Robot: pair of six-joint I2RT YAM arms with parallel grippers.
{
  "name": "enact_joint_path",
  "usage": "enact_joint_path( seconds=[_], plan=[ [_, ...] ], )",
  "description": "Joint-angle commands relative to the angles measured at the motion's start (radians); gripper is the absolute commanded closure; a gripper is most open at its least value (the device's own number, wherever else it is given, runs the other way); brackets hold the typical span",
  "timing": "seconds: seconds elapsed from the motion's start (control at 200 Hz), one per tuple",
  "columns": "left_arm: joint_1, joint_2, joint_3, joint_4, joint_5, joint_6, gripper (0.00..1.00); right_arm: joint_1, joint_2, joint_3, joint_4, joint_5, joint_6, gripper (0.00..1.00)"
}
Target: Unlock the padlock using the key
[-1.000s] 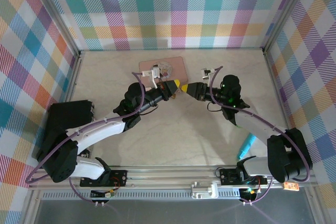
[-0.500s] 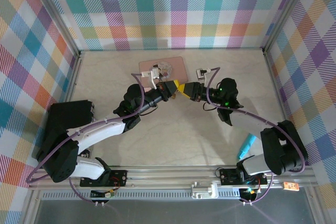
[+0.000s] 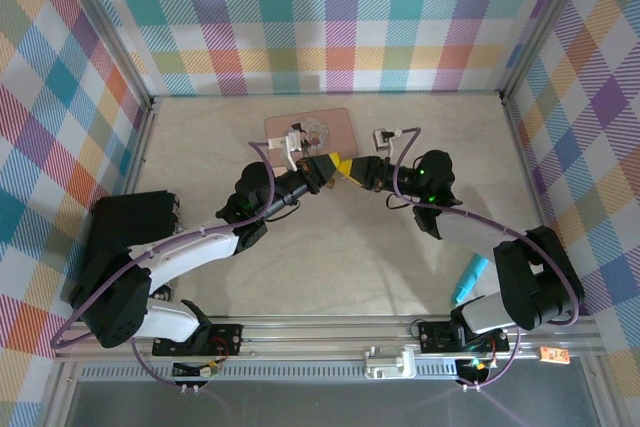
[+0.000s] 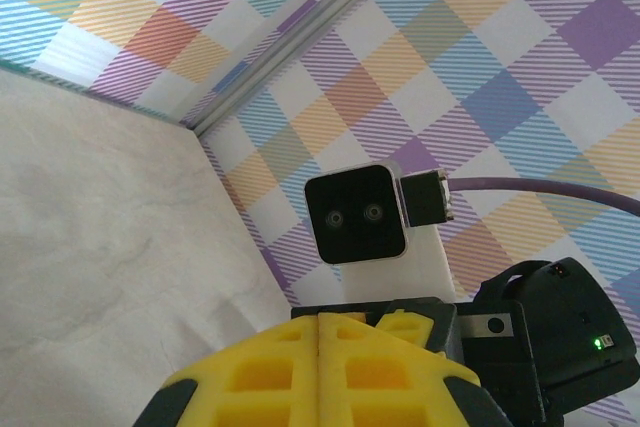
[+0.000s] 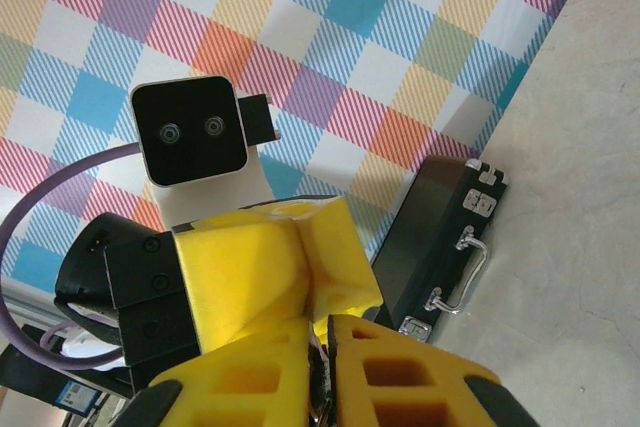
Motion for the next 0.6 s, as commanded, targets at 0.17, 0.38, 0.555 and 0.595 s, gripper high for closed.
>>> enact_joint_path(
  seconds=[0.17,0.38,0.555,0.595],
  plan=[
    [0.006,-0.056,-0.010,-0.005,-0.037,-0.031,0.63,0.007,-0.049,0.028,-0.205,0.006,-0.187,0.99],
    [0.008,-0.098,-0.004,-0.121,-0.076,-0.024,0.54,0.008,-0.129,0.075,-0.491,0.048,-0.395,1.00],
    [0.013,-0.098,0.006,-0.202,-0.088,-0.026,0.43,0.008,-0.140,0.079,-0.543,0.047,-0.443,1.00],
    [0.016,-0.100,0.012,-0.226,-0.085,-0.028,0.38,0.008,-0.146,0.080,-0.563,0.047,-0.462,1.00]
  ],
)
